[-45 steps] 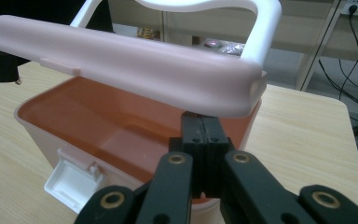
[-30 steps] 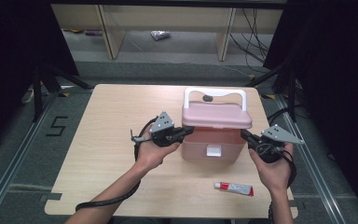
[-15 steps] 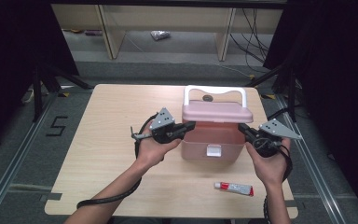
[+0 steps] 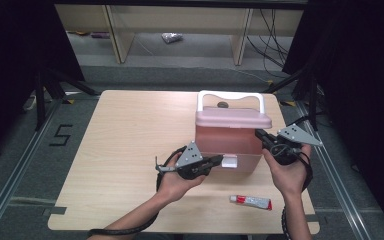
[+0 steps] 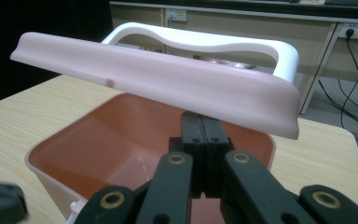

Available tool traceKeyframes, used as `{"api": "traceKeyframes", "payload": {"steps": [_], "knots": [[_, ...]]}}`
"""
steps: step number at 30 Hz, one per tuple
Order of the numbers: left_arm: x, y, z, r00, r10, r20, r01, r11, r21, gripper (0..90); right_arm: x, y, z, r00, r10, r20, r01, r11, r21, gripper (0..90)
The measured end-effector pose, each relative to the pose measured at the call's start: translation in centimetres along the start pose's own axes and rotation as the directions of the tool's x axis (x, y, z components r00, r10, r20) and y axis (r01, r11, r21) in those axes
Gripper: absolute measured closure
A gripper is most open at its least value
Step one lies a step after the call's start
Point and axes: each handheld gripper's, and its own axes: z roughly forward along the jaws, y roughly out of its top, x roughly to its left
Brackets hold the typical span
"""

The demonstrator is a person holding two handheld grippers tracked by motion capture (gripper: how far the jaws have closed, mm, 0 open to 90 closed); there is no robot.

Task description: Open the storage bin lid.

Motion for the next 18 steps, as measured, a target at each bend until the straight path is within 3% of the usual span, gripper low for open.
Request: {"api": "traceKeyframes", "payload": {"steps": [3,16,18], "knots": [[-0.1,-0.6,0.9,0.9999,0.016,0.002,-0.016,0.9996,0.025,88.7,-0.1,0.2,0.1,1.0000,-0.006,0.001,0.006,1.000,-0.004,90.0],[0.0,-1.1,3.1,0.9986,0.050,-0.016,-0.049,0.9982,0.033,88.7,-0.2,0.6,0.2,1.0000,-0.007,-0.004,0.007,1.000,-0.017,90.0],[-0.3,-1.4,3.5,0.9980,0.061,-0.014,-0.061,0.9975,0.035,88.7,-0.2,0.8,0.1,0.9998,-0.015,0.014,0.015,1.000,-0.021,90.0]]}}
